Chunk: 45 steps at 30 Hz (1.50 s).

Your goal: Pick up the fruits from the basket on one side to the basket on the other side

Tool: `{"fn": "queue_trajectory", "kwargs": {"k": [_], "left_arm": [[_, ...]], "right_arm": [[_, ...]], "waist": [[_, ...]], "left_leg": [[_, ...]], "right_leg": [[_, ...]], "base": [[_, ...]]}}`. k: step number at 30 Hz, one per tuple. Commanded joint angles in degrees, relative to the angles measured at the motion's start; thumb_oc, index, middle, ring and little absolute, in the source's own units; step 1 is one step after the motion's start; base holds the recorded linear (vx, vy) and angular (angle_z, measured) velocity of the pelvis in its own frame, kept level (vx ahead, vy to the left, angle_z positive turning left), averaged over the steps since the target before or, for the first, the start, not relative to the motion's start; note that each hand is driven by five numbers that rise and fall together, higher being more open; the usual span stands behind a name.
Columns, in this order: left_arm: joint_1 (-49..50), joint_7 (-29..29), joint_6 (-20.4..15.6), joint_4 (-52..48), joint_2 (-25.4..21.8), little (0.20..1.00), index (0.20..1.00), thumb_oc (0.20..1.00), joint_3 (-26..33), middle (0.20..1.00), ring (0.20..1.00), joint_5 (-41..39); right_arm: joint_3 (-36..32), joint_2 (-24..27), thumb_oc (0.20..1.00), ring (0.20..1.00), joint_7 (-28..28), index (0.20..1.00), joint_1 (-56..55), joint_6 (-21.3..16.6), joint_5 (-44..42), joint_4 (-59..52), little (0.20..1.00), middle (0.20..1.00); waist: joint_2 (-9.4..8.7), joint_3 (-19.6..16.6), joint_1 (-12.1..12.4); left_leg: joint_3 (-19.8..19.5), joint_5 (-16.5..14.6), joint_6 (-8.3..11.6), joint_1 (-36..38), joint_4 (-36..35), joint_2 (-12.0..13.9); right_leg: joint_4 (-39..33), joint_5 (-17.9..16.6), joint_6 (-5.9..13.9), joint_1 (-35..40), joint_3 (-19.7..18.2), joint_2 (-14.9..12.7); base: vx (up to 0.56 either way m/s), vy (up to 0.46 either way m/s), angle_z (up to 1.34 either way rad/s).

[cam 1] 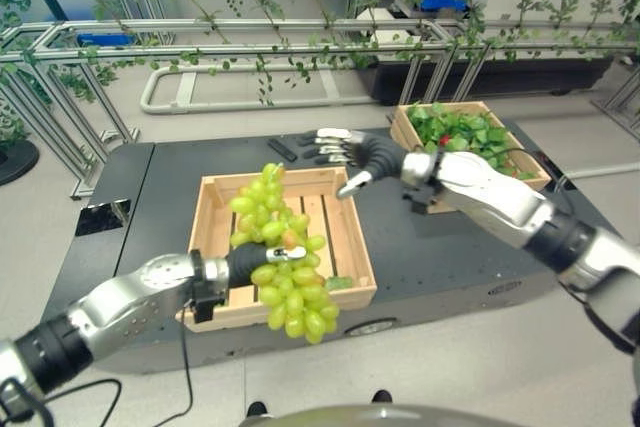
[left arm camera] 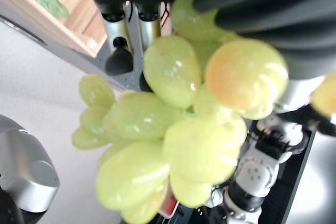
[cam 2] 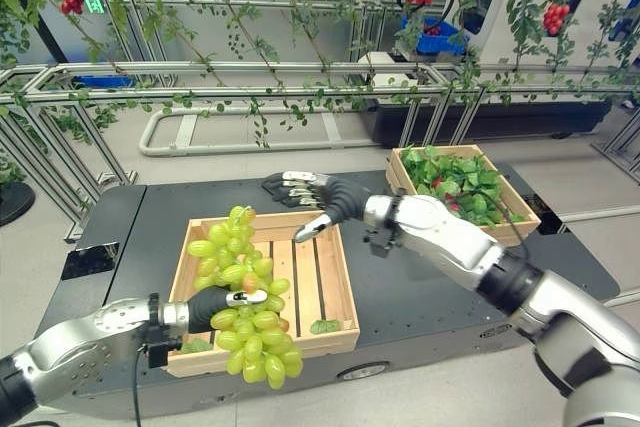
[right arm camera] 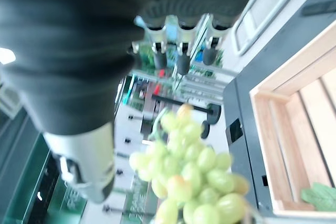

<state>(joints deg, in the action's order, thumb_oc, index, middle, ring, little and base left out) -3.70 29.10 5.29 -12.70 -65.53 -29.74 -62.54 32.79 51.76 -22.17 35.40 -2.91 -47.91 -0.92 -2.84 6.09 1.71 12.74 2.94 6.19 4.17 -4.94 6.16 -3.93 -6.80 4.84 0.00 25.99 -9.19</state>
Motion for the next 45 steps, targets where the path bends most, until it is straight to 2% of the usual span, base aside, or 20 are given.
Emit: {"fn": "queue_trajectory", "kwargs": {"k": [1, 2, 3, 4, 7, 8, 9, 11, 13, 23, 32, 34, 35, 36, 38, 39, 40, 41, 43, 45], "left_arm": [[3.4, 2.7, -4.8, -3.2, -0.5, 0.2, 0.2, 0.2, 9.4, 0.2, 0.2, 0.3], [3.6, 2.7, -4.8, -3.3, -0.5, 0.2, 0.2, 0.2, 9.5, 0.2, 0.2, 0.3], [8.3, 3.6, -5.0, -1.9, 1.3, 0.2, 0.2, 0.2, 14.9, 0.2, 0.2, 1.7], [10.1, 3.8, -5.1, -1.5, 2.2, 0.2, 0.2, 0.2, 16.9, 0.2, 0.2, 2.0], [11.9, 4.1, -5.4, -0.5, 3.6, 0.2, 0.2, 0.2, 19.1, 0.2, 0.2, 2.5], [17.8, 4.8, -6.1, 1.3, 8.2, 0.2, 0.2, 0.2, 27.4, 0.2, 0.2, 4.0], [19.7, 5.0, -6.5, 2.1, 10.0, 0.2, 0.2, 0.2, 30.2, 0.2, 0.2, 4.7], [20.8, 5.3, -6.6, 2.1, 10.9, 0.2, 0.2, 0.2, 31.6, 0.2, 0.2, 5.1], [22.2, 5.0, -7.4, 4.5, 15.4, 0.2, 0.2, 0.2, 34.4, 0.2, 0.2, 6.5], [22.0, 2.1, -10.4, 7.5, 26.6, 0.2, 0.2, 0.2, 37.0, 0.2, 0.2, 10.6], [23.7, -2.3, -14.6, 7.7, 37.1, 0.2, 0.2, 0.2, 40.9, 0.2, 0.2, 15.4], [24.2, -3.2, -15.2, 7.6, 38.3, 0.2, 0.2, 0.2, 40.9, 0.2, 0.2, 16.3], [22.7, -4.3, -16.1, 7.8, 38.2, 0.2, 0.2, 0.2, 40.6, 0.2, 0.2, 16.9], [21.6, -5.1, -16.6, 8.4, 38.3, 0.2, 0.2, 0.2, 40.3, 0.2, 0.2, 17.0], [20.6, -5.0, -16.6, 8.7, 38.3, 0.2, 0.2, 0.2, 40.3, 0.2, 0.2, 16.7], [20.8, -5.6, -16.9, 9.5, 39.8, 0.2, 0.2, 0.2, 41.0, 0.2, 0.2, 17.6], [20.8, -5.6, -16.9, 9.5, 39.8, 0.2, 0.2, 0.2, 41.0, 0.2, 0.2, 17.6], [21.2, -5.4, -17.3, 10.0, 40.4, 0.2, 0.2, 0.2, 41.4, 0.2, 0.2, 18.4], [21.4, -6.1, -17.4, 10.9, 41.0, 0.2, 0.2, 0.2, 41.8, 0.2, 0.2, 19.2], [21.5, -6.8, -17.8, 11.2, 41.3, 0.2, 0.2, 0.2, 42.3, 0.2, 0.2, 19.8]], "right_arm": [[-10.2, 1.3, 1.0, 1.0, 0.7, 1.0, -5.5, -5.2, -0.5, 2.2, 1.0, 1.0], [-10.3, 1.2, 1.0, 1.0, 0.7, 1.0, -5.6, -5.2, -0.5, 2.1, 1.0, 1.0], [-18.6, -1.4, 1.0, 1.0, 0.9, 1.0, -12.9, -5.9, -0.5, 3.8, 1.0, 1.0], [-21.1, -2.9, 1.0, 1.0, 0.9, 1.0, -15.5, -6.3, -0.2, 4.2, 1.0, 1.0], [-24.3, -4.4, 1.0, 1.0, 0.9, 1.0, -18.7, -6.7, 0.4, 4.3, 1.0, 1.0], [-33.7, -6.7, 1.0, 1.0, 1.2, 1.0, -27.9, -7.5, 2.3, 3.8, 1.0, 1.0], [-37.6, -7.4, 1.0, 1.0, 1.2, 1.0, -31.9, -7.6, 3.3, 3.0, 1.0, 1.0], [-39.4, -8.0, 1.0, 1.0, 0.9, 1.0, -33.9, -7.8, 3.8, 1.9, 1.0, 1.0], [-44.8, -12.3, 1.0, 1.0, 1.6, 1.0, -38.6, -8.3, 2.4, 2.6, 1.0, 1.0], [-47.5, -21.6, 1.0, 1.0, 4.6, 1.0, -41.5, -9.1, 1.9, 7.0, 1.0, 1.0], [-48.1, -21.4, 1.0, 1.0, 7.4, 1.0, -38.4, -9.4, 5.0, 3.7, 1.0, 1.0], [-48.0, -21.0, 1.0, 1.0, 8.3, 1.0, -37.7, -9.6, 4.7, 3.5, 1.0, 1.0], [-49.2, -20.4, 1.0, 1.0, 9.0, 1.0, -38.3, -10.2, 5.3, 2.1, 1.0, 1.0], [-49.9, -19.9, 1.0, 1.0, 9.8, 1.0, -38.7, -10.7, 5.6, 1.6, 1.0, 1.0], [-51.0, -19.8, 1.0, 1.0, 9.8, 1.0, -39.0, -10.3, 5.5, 1.0, 1.0, 1.0], [-50.8, -20.7, 1.0, 1.0, 10.0, 1.0, -39.0, -10.5, 6.8, 1.5, 1.0, 1.0], [-50.8, -20.7, 1.0, 1.0, 10.0, 1.0, -39.0, -10.5, 6.8, 1.5, 1.0, 1.0], [-50.7, -21.5, 1.0, 1.0, 10.0, 1.0, -38.8, -10.5, 7.7, 1.6, 1.0, 1.0], [-50.2, -23.0, 1.0, 1.0, 10.1, 1.0, -39.0, -10.3, 8.3, 1.7, 1.0, 1.0], [-50.3, -23.7, 1.0, 1.0, 10.1, 1.0, -39.6, -10.2, 8.6, 1.3, 1.0, 1.0]], "waist": [[-2.54, 0.3, 1.7], [-2.6, 0.2, 1.7], [-2.12, 0.3, 1.7], [-2.04, 0.2, 1.8], [-1.96, 0.1, 1.8], [-1.44, -0.1, 2.1], [-1.23, -0.1, 2.0], [-1.1, -0.2, 2.0], [-0.4, -0.4, 2.1], [1.04, -0.8, 1.8], [3.83, 1.1, 2.7], [4.78, 2.4, 3.7], [5.93, 4.3, 4.6], [5.76, 5.3, 4.5], [5.25, 5.2, 3.6], [4.75, 4.7, 2.8], [4.76, 4.7, 2.8], [4.1, 4.4, 2.0], [3.71, 4.2, 1.4], [3.56, 4.3, 1.1]], "left_leg": [[-0.4, -1.9, -2.25, -1.0, 2.6, -4.0], [-0.4, -1.9, -2.25, -1.0, 2.6, -4.0], [-0.6, -1.9, -2.36, -1.0, 2.7, -4.0], [-0.7, -1.9, -2.37, -1.0, 2.7, -4.0], [-0.9, -1.9, -2.38, -1.1, 2.6, -4.0], [-1.8, -1.9, -2.46, -1.3, 2.6, -4.3], [-2.2, -1.8, -2.38, -1.3, 2.5, -4.3], [-2.6, -1.7, -2.29, -1.3, 2.4, -4.3], [-3.8, -1.3, -1.95, -1.6, 2.1, -4.2], [-6.3, -1.0, -1.44, -1.7, 2.1, -3.9], [-6.9, -3.0, -2.05, -2.1, 6.5, -4.6], [-8.3, -1.0, -1.45, -3.0, 5.9, -3.7], [-11.0, 4.2, 2.74, -6.2, 3.2, -1.1], [-12.4, 6.2, 3.86, -8.9, 2.8, -0.2], [-13.7, 5.4, 3.88, -10.3, 3.6, -0.2], [-12.6, 1.9, 2.99, -8.3, 6.4, 0.4], [-12.6, 1.9, 2.99, -8.3, 6.5, 0.4], [-11.4, -2.5, 2.1, -5.8, 12.5, 0.2], [-11.8, -6.4, 1.69, -2.8, 17.8, -0.6], [-12.8, -7.9, 1.55, -0.9, 20.1, -1.4]], "right_leg": [[2.1, 0.0, 6.52, 3.3, 3.4, -2.2], [2.1, 0.0, 6.53, 3.3, 3.4, -2.2], [2.1, 0.1, 6.5, 3.5, 3.7, -2.3], [2.2, 0.1, 6.49, 3.5, 3.8, -2.3], [2.2, 0.2, 6.53, 3.5, 4.0, -2.4], [2.1, 0.4, 6.51, 4.0, 4.5, -2.6], [2.0, 0.5, 6.46, 4.2, 4.9, -2.7], [1.8, 0.5, 6.45, 4.5, 5.3, -2.8], [1.7, 0.9, 6.21, 5.4, 7.0, -3.0], [1.8, 2.0, 5.34, 7.0, 9.0, -3.2], [3.2, 2.9, 4.73, 7.4, 7.4, -5.8], [4.8, 4.1, 4.12, 7.3, 8.3, -5.8], [7.9, 6.7, 4.61, 6.7, 10.5, -6.4], [9.5, 6.9, 4.98, 5.7, 11.8, -8.0], [10.9, 7.5, 5.04, 4.4, 12.7, -9.1], [11.6, 7.6, 4.32, 3.5, 13.1, -9.3], [11.7, 7.6, 4.32, 3.4, 13.1, -9.3], [12.4, 7.5, 3.05, 2.0, 13.4, -9.1], [13.9, 8.1, 1.77, 0.3, 13.0, -8.4], [15.0, 8.2, 1.29, -0.6, 12.8, -8.2]], "base": [[0.01, -0.002, 0.04], [0.0, -0.008, 0.15], [0.0, -0.012, 0.15], [0.0, -0.012, 0.11], [0.0, -0.022, 0.07], [0.01, -0.052, 0.08], [0.01, -0.062, 0.09], [0.0, -0.04, 0.32], [0.0, -0.05, 0.29], [0.0, -0.033, 0.21], [-0.01, -0.011, 0.0], [-0.11, -0.091, 0.03], [-0.15, -0.036, 0.18], [-0.22, -0.063, 0.85], [-0.16, -0.045, 1.21], [-0.13, -0.036, 0.63], [-0.3, -0.074, 0.44], [-0.22, -0.049, 0.19], [-0.21, -0.03, -0.04], [-0.15, 0.049, -0.07]]}}
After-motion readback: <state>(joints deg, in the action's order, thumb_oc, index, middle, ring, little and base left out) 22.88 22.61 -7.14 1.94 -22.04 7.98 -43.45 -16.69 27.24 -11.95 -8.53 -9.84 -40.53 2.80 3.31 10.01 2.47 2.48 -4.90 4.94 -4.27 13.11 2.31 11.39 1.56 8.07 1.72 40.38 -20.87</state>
